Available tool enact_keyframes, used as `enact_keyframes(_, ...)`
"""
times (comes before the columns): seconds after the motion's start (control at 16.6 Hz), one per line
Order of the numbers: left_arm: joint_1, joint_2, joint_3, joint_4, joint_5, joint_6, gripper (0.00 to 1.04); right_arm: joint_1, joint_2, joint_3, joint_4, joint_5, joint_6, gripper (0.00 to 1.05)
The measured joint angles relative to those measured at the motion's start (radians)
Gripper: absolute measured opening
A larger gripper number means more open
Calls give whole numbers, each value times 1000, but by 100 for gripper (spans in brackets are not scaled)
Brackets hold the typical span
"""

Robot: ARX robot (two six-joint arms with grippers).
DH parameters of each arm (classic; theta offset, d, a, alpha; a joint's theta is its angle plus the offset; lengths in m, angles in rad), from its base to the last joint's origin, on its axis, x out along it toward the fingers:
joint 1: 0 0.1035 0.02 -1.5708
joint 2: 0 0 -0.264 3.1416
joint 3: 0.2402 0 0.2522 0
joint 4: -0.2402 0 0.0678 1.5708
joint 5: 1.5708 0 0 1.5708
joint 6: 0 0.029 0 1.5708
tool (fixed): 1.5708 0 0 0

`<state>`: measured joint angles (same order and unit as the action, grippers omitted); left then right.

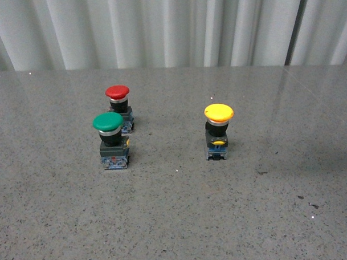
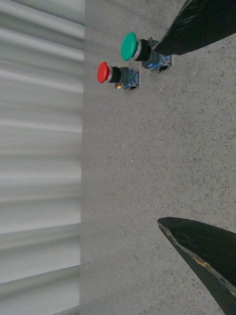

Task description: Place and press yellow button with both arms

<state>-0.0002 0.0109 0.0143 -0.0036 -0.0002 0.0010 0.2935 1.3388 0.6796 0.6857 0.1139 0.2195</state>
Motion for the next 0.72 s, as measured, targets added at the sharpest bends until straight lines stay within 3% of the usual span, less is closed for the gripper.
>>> enact_keyframes(0.12,0,0,0,0,0,0,98,53,179,103,-37,-2,-33,98)
enact_keyframes(0.66,0,0,0,0,0,0,98,188,330,151,-152,-13,-95,1)
enact_keyframes(0.72,0,0,0,0,0,0,98,198,347,159,-154,-11,-101,2)
